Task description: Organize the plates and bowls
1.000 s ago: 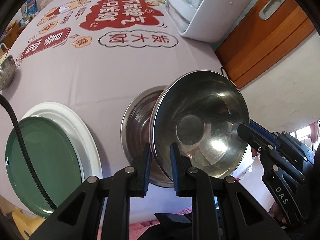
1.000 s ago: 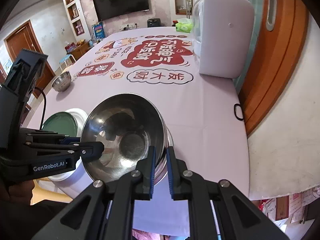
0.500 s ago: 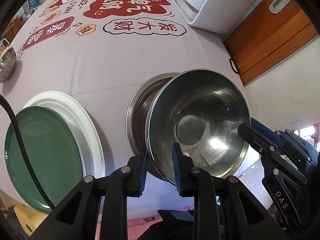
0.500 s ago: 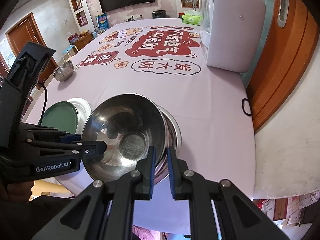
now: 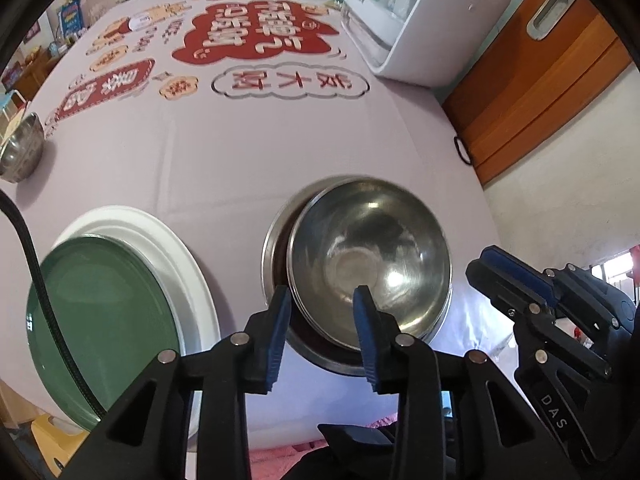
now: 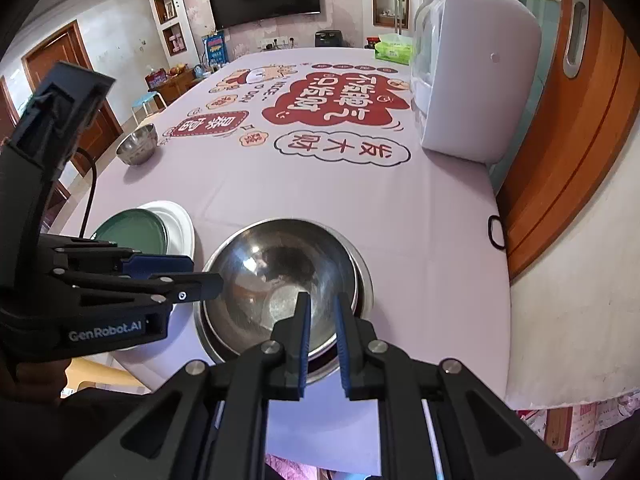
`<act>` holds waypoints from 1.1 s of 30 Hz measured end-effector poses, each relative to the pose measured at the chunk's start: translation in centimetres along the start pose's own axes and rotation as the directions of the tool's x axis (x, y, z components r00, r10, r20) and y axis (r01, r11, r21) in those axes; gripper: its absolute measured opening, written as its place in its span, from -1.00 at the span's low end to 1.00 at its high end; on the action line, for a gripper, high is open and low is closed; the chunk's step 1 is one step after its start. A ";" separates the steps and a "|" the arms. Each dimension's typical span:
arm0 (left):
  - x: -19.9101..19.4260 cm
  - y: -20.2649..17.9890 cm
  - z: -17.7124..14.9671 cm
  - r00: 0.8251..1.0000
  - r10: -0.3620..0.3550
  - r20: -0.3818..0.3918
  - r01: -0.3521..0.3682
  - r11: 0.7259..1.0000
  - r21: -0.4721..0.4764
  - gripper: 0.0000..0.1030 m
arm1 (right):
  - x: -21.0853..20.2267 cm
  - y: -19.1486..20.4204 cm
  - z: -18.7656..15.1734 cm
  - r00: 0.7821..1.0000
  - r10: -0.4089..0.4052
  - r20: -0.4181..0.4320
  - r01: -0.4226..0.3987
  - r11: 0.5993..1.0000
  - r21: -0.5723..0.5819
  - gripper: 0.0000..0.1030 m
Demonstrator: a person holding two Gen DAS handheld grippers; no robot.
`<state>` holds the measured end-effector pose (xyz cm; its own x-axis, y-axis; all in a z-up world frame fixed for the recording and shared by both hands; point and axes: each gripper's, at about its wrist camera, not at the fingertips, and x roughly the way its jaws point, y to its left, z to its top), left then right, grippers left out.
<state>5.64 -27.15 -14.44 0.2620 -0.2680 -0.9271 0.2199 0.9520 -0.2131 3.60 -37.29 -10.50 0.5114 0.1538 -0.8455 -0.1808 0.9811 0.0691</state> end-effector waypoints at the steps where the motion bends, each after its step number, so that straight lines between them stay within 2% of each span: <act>1: -0.3 0.0 0.1 1.000 0.005 0.011 -0.005 1.000 0.000 -0.38 | 0.0 0.0 0.1 1.000 0.001 0.004 -0.001 1.000 -0.001 -0.76; 7: -2.4 0.3 0.5 0.993 0.053 0.105 -0.053 0.999 0.000 -0.34 | -0.1 0.5 0.9 1.000 0.016 0.027 -0.016 1.000 -0.025 -0.75; 10: -3.4 0.4 0.7 0.986 0.080 0.148 -0.079 0.997 -0.008 -0.23 | -0.2 0.9 1.5 0.999 0.028 0.043 -0.027 0.999 -0.043 -0.75; 15: -5.3 1.5 0.8 0.967 0.121 0.224 -0.112 0.992 -0.052 -0.06 | -0.3 1.9 2.4 0.997 0.052 0.058 -0.047 0.996 -0.081 -0.75; 20: -7.1 3.1 0.7 0.943 0.154 0.294 -0.127 0.986 -0.110 0.00 | -0.4 2.8 3.5 0.993 0.074 0.091 -0.063 0.991 -0.115 -0.73; 22: -7.6 3.6 0.7 0.937 0.169 0.307 -0.137 0.983 -0.123 0.03 | -0.4 3.1 3.9 0.991 0.082 0.104 -0.070 0.990 -0.120 -0.64; 24: -8.1 4.4 0.5 0.930 0.185 0.319 -0.149 0.979 -0.136 0.06 | -0.4 3.7 4.5 0.988 0.093 0.125 -0.078 0.990 -0.120 -0.45; 33: -10.8 9.3 -0.7 0.902 0.266 0.339 -0.207 0.957 -0.201 0.32 | -0.6 8.0 6.3 0.972 0.125 0.200 -0.100 0.986 -0.130 -0.04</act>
<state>4.21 -15.33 -6.61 0.6136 -0.0385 -0.7887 -0.0328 0.9967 -0.0742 7.19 -28.80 -6.10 0.6426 0.2958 -0.7068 -0.3389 0.9371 0.0841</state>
